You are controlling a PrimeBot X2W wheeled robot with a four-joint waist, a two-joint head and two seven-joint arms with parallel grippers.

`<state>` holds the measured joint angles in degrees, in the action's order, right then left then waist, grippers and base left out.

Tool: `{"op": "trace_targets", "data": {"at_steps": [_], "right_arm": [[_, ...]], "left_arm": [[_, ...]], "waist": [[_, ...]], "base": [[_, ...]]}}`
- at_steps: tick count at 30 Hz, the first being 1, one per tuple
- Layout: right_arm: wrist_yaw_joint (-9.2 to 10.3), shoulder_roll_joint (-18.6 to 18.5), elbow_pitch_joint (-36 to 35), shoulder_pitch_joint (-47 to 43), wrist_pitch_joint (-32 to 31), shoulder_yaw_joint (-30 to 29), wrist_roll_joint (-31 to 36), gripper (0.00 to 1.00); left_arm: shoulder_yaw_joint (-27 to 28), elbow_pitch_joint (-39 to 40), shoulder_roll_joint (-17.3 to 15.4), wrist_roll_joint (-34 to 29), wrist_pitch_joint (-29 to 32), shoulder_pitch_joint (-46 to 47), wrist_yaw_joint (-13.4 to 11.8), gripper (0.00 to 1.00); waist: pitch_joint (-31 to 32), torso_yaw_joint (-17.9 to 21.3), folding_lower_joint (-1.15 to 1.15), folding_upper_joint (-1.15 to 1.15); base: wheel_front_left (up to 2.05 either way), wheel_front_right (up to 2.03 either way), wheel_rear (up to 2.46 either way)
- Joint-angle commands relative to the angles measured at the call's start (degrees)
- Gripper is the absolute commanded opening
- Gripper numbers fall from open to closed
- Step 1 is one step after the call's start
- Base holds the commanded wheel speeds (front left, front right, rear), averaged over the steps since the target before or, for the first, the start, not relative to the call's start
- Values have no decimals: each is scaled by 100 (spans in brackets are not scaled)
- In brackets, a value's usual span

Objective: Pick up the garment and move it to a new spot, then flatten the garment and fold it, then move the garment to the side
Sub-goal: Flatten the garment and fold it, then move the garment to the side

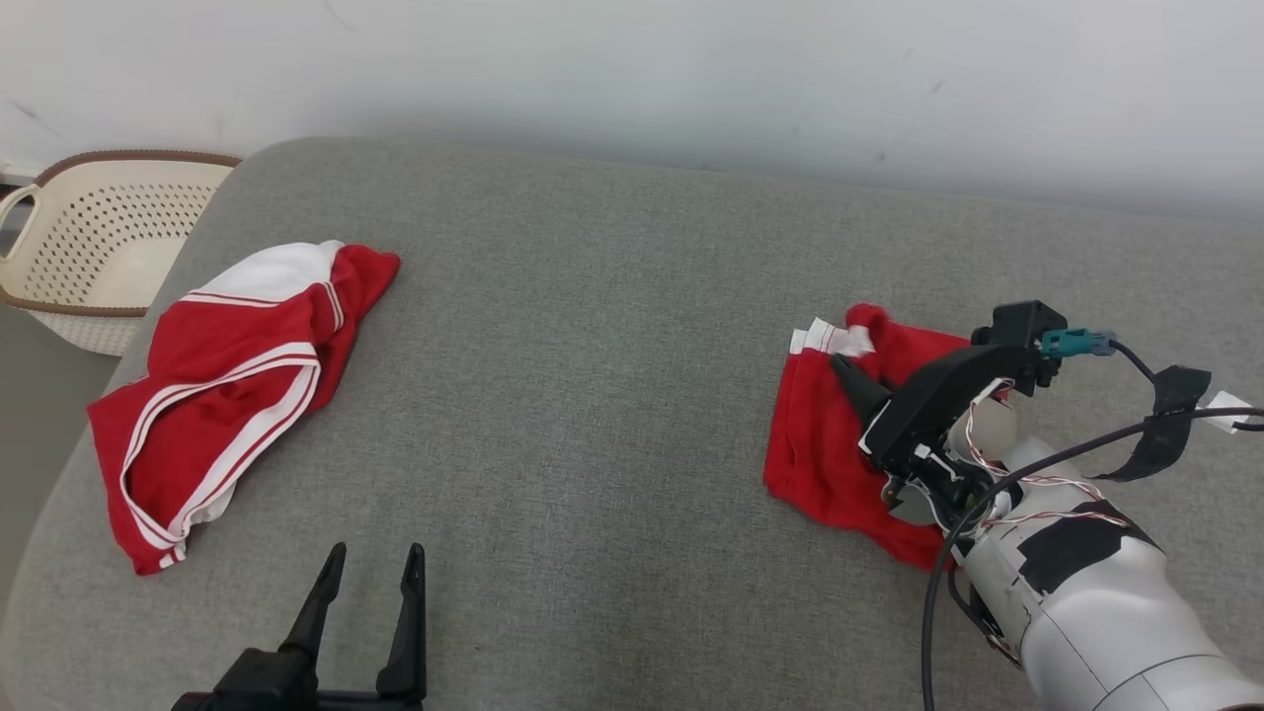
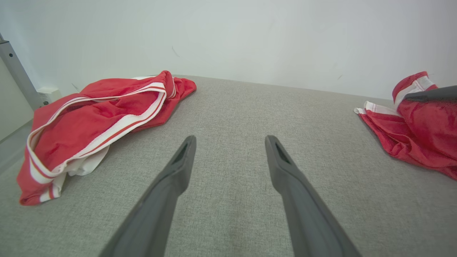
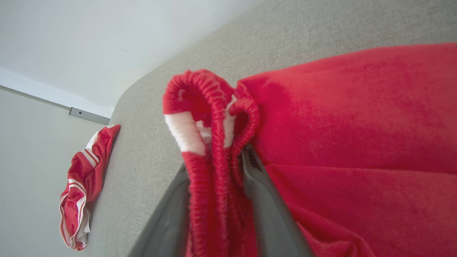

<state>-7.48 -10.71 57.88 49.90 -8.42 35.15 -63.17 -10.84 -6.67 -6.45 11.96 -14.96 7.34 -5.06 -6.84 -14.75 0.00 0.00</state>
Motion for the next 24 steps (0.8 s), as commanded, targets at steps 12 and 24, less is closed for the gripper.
{"op": "trace_targets", "data": {"at_steps": [12,24], "right_arm": [[-3,-897,-1392,-377,1126,367,326,100],[-3,-1503,-1619,-1080,1299,369,477,100]], "left_arm": [[263,113,-3,-184,-35,-137,29,100],[516,316,-60,-337,-32,-255,-72,100]], "waist": [[60,340,0,0],[18,544,0,0]], "base": [[0,0,0],[0,0,0]]}}
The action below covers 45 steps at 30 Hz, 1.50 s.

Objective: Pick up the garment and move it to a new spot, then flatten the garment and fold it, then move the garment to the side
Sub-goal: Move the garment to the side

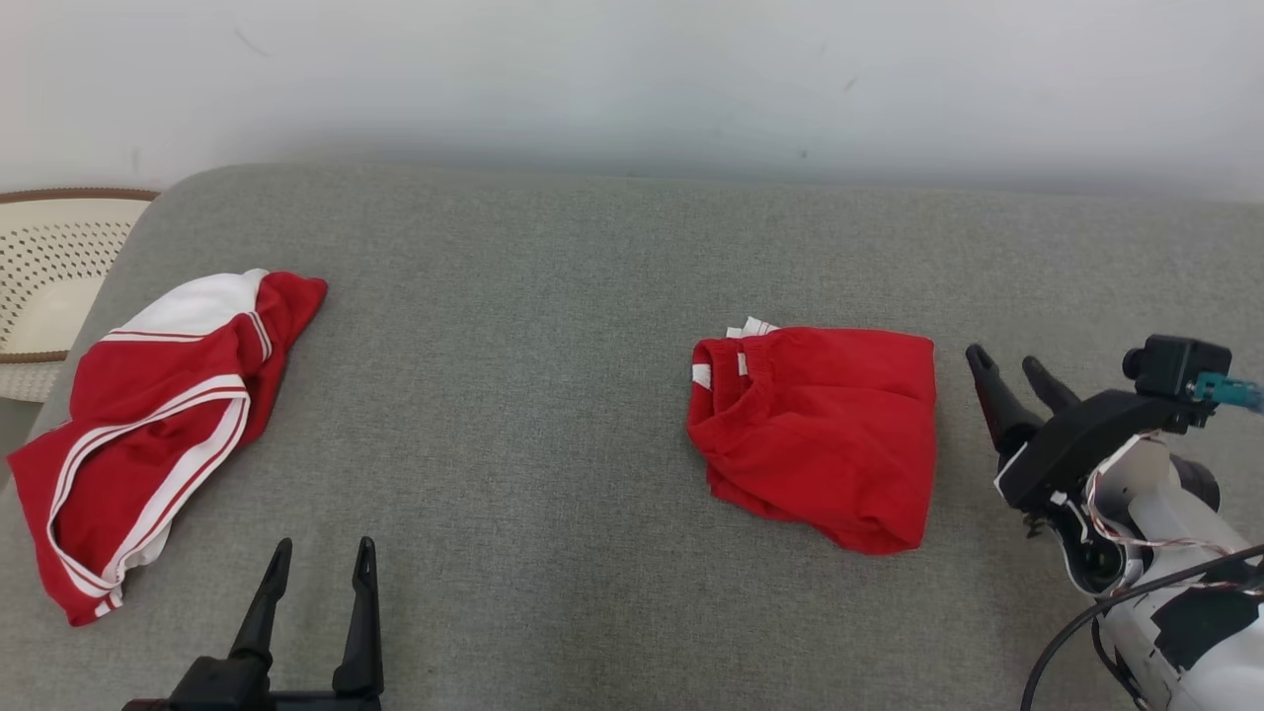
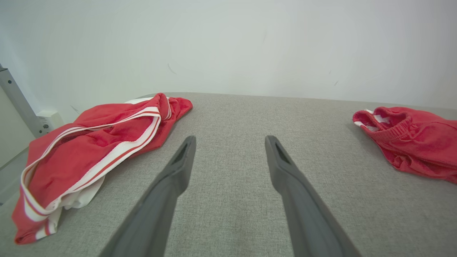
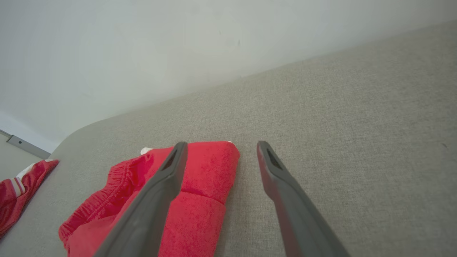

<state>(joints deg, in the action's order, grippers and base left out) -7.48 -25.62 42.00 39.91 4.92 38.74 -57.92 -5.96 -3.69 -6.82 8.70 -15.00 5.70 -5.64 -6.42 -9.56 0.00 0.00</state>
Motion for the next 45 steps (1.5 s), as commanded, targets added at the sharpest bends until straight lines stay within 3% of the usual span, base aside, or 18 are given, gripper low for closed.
{"op": "trace_targets", "data": {"at_steps": [1,25,26,28,29,30,37,45], "right_arm": [[-3,-8,-47,-126,-95,18,-78,100],[-3,543,390,-100,-886,206,-679,100],[-3,554,384,-97,-926,234,-695,88],[-3,559,387,-85,-969,275,-745,29],[-3,554,392,-72,-978,296,-747,9],[-3,545,401,-54,-988,313,-757,0],[-3,404,337,54,-873,448,-754,0],[-3,-86,-18,202,-660,866,-431,0]], "left_arm": [[53,29,-28,-9,-27,-99,-19,100],[97,-30,139,-70,-27,117,119,100],[98,-33,146,-74,-27,111,123,100],[110,-44,153,-73,-27,96,134,100],[112,-52,162,-76,-27,92,141,100],[111,-59,172,-76,-27,92,136,100],[150,-96,210,-65,-27,71,172,100],[248,-68,197,-107,-27,-34,188,100]], "waist": [[-36,40,0,0],[-348,-133,0,0],[-344,-141,0,0],[-332,-149,0,0],[-327,-154,0,0],[-321,-159,0,0],[-275,-155,0,0],[-180,71,0,0]], "base": [[0,0,0],[0,0,0],[0,0,0],[0,0,0],[0,0,0],[0,0,0],[0,0,0],[0,0,0]]}}
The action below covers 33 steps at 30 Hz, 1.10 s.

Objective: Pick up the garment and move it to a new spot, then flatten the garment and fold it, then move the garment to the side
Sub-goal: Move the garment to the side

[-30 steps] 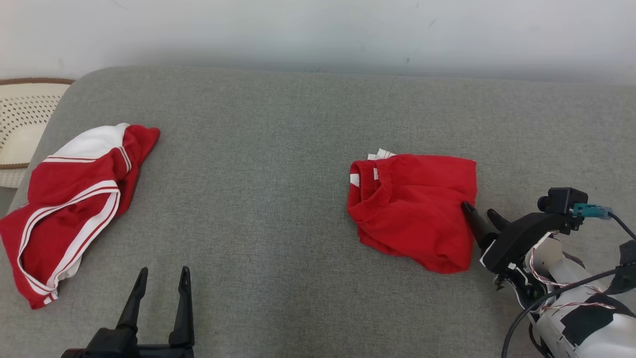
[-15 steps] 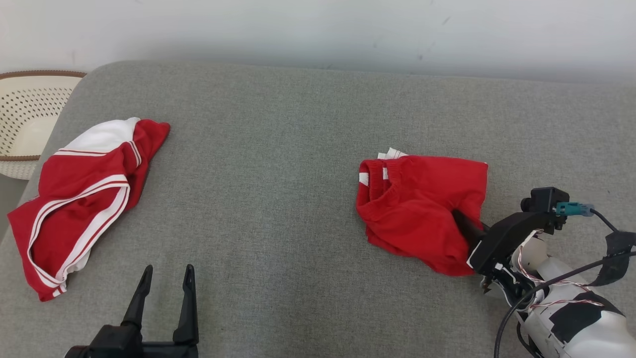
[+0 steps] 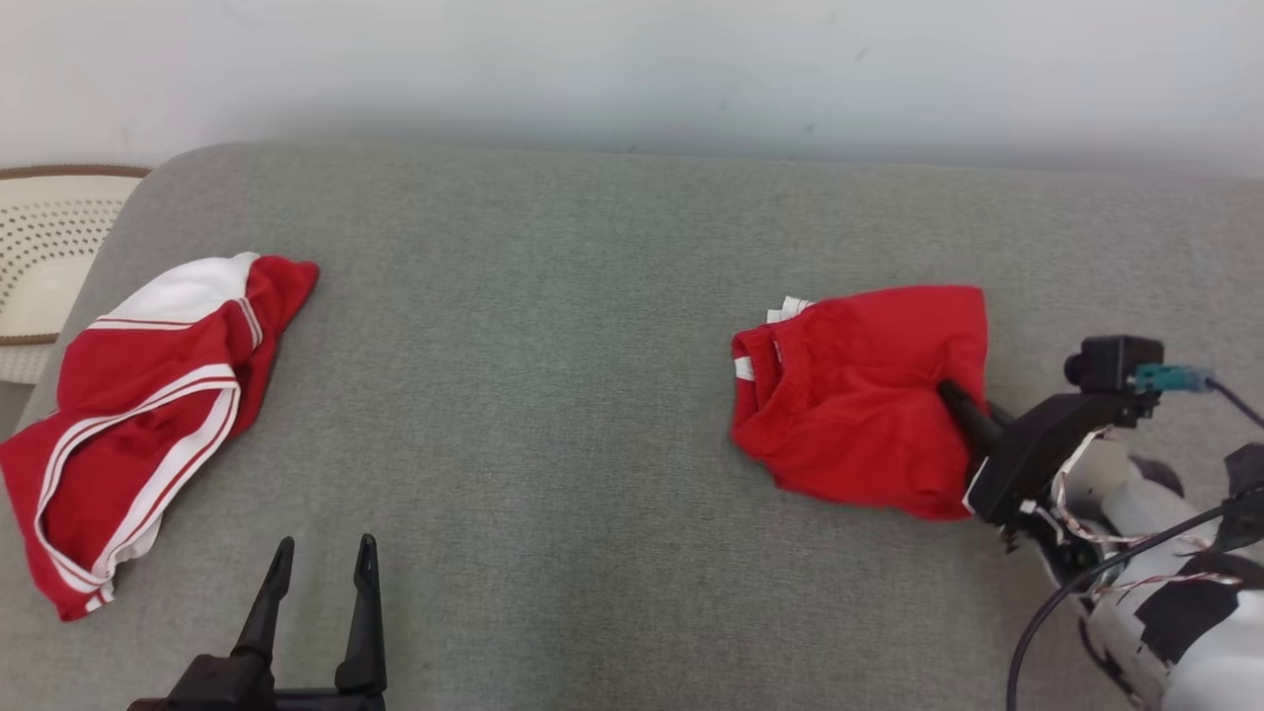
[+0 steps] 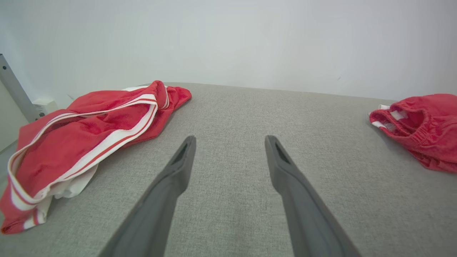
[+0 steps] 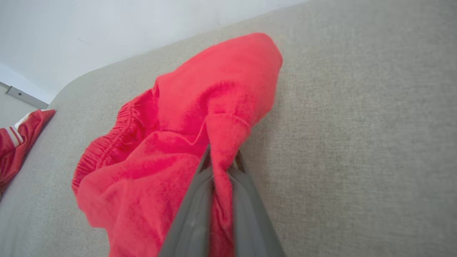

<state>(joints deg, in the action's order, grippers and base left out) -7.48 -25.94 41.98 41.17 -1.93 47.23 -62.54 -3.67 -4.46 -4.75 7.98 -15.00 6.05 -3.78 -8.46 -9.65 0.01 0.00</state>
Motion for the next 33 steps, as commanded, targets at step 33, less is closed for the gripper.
{"op": "trace_targets", "data": {"at_steps": [33], "right_arm": [[-2,-2132,444,2578,-8,1978,500,0]], "left_arm": [[284,1305,-732,-288,444,99,-80,100]], "waist": [[-1121,793,-1,0]], "base": [[0,0,0]]}}
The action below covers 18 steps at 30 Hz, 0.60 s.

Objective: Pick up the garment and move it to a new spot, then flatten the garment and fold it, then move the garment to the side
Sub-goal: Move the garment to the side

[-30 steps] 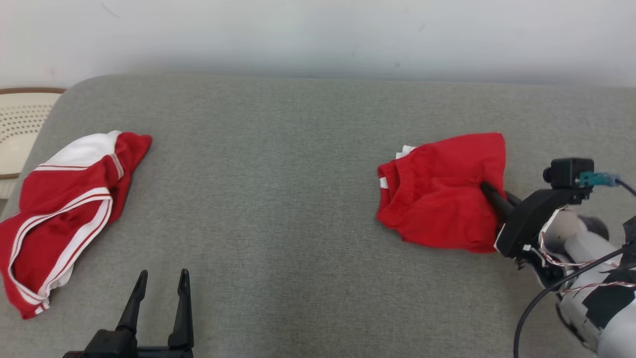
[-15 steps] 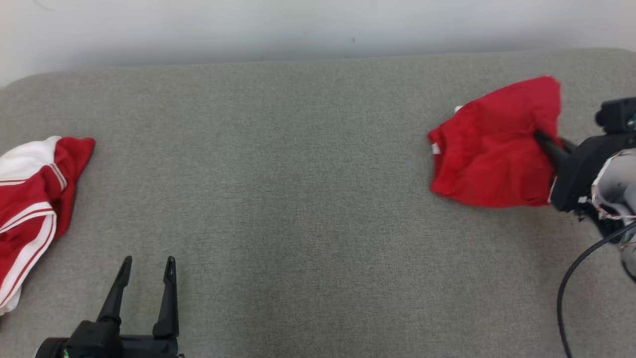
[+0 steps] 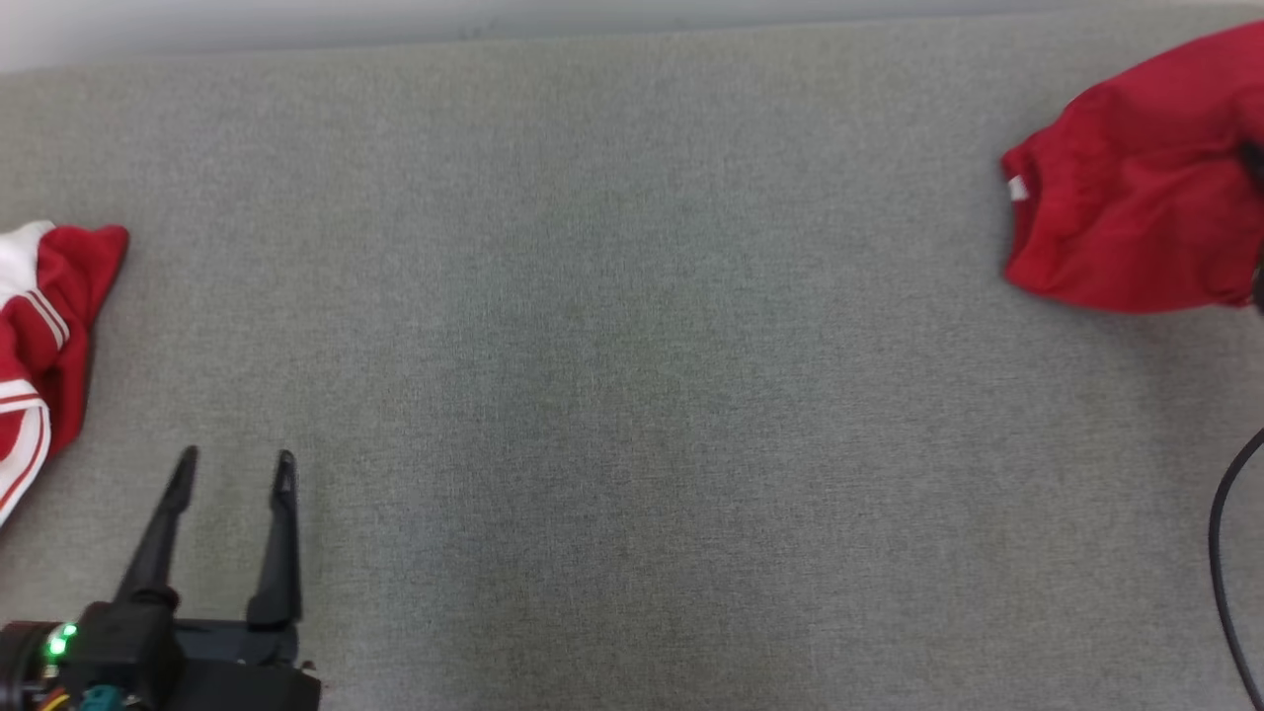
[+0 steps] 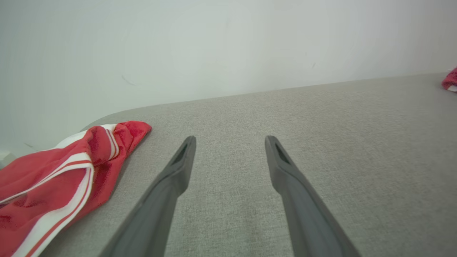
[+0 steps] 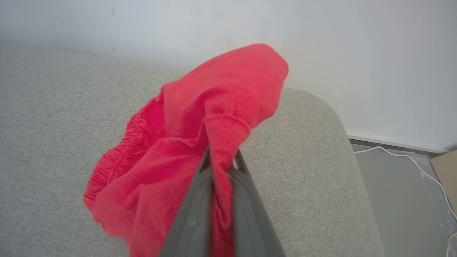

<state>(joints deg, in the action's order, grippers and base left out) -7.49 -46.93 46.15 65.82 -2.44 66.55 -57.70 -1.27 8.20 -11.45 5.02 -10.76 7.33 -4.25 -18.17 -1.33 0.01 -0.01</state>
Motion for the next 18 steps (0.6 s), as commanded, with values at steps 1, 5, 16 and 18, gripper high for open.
{"op": "trace_targets", "data": {"at_steps": [1,5,16,18], "right_arm": [[-1,-67,74,172,60,90,12,0],[-1,-140,253,410,77,261,25,0],[0,-325,597,862,66,572,326,0],[0,-338,626,873,99,590,289,0]], "left_arm": [[65,84,-87,4,53,-49,-33,100],[168,301,-178,13,148,-102,-86,100],[256,774,-335,-34,343,-164,-163,100],[262,830,-351,-41,355,-169,-178,100]], "waist": [[-189,-48,-1,1],[-310,-82,-1,1],[-515,-112,-1,1],[-542,-99,-1,1]], "base": [[0,0,0],[0,0,0],[0,0,0],[0,0,0]]}}
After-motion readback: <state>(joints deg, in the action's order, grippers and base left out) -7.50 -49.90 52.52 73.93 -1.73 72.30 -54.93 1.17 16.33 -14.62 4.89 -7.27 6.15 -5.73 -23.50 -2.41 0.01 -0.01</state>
